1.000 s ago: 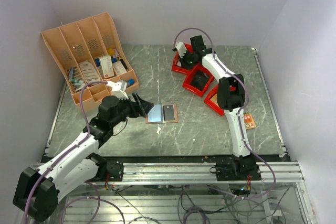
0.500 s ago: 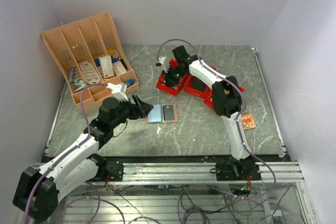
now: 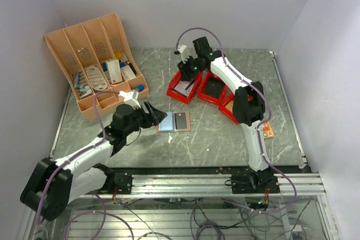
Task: Put the credit cards into the card holder
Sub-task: Move the storage box to the center of the board, then pick up the credit card from the storage box.
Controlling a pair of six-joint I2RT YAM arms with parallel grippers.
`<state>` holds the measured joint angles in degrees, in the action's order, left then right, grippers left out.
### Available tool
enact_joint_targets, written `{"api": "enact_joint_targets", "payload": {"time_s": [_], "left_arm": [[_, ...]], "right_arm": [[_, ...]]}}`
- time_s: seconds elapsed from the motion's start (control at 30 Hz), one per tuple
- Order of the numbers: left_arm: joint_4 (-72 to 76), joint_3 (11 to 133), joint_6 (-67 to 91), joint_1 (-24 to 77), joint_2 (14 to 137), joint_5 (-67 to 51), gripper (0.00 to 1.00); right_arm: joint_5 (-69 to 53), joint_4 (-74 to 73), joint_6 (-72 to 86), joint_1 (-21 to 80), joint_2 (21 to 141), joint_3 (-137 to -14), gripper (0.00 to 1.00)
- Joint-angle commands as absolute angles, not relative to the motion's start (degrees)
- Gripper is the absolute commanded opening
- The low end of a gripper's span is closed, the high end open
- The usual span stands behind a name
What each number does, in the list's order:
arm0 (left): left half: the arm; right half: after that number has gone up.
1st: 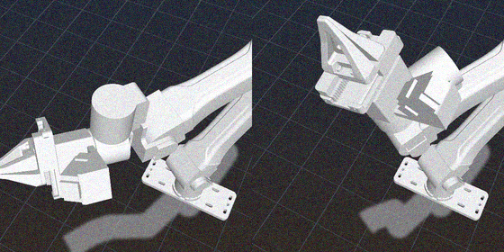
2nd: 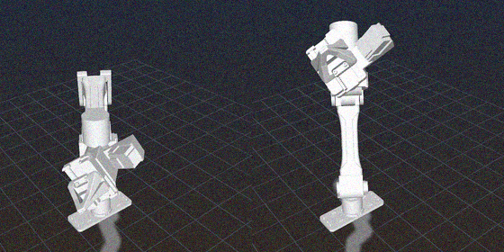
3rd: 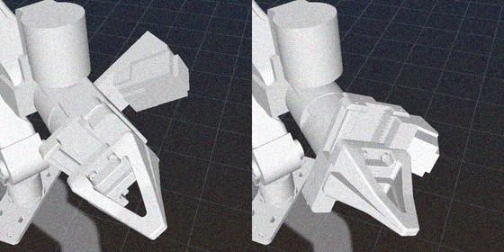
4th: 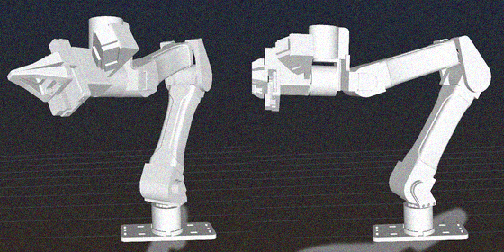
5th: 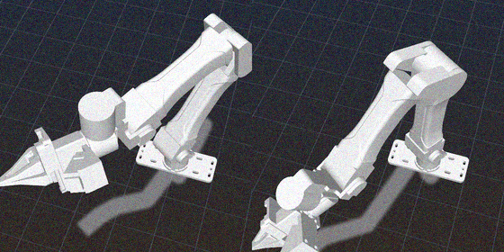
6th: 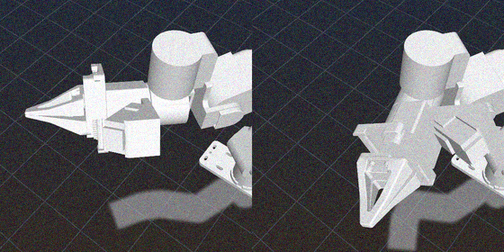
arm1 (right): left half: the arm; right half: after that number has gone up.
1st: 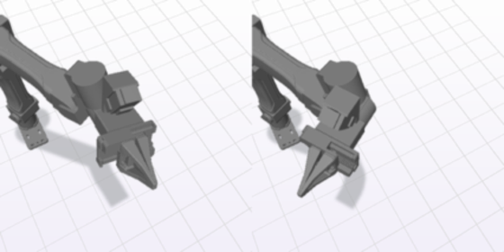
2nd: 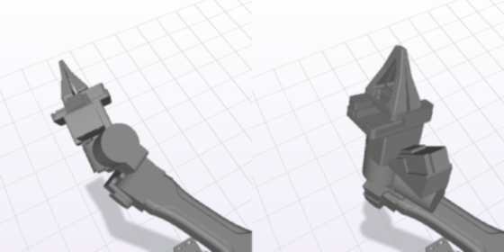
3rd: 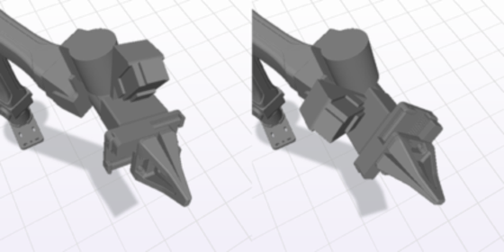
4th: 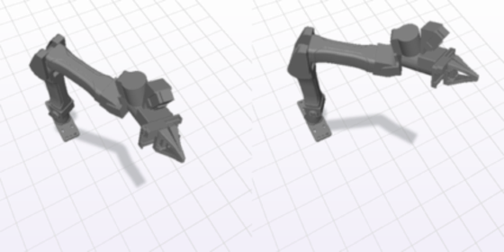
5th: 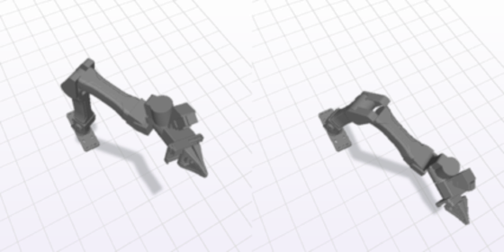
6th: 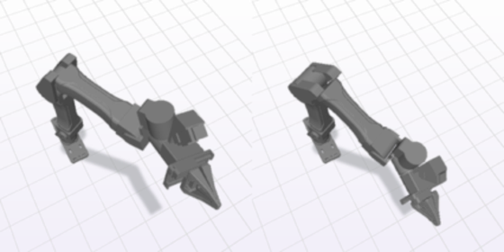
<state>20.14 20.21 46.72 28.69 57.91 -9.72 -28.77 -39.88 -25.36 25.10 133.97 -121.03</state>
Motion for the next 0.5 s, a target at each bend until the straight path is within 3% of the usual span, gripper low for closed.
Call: {"api": "enact_joint_targets", "payload": {"time_s": [0.0,0.17,0.33,0.47], "left_arm": [[26.2,23.2,48.1,28.3,63.2,-10.5,0.79],[29.6,24.8,49.1,28.3,69.3,-9.0,0.77],[32.5,25.9,49.5,28.3,73.6,-8.6,0.75],[32.8,25.7,49.2,28.3,74.3,-8.5,0.75]], "right_arm": [[-24.7,-38.3,-23.0,24.6,136.9,-123.4,0.43],[-22.8,-38.8,-23.1,24.9,139.6,-125.9,0.56],[-15.5,-36.2,-25.3,27.9,138.3,-120.9,0.69],[-10.1,-33.1,-26.8,29.7,136.7,-117.6,0.72]]}}
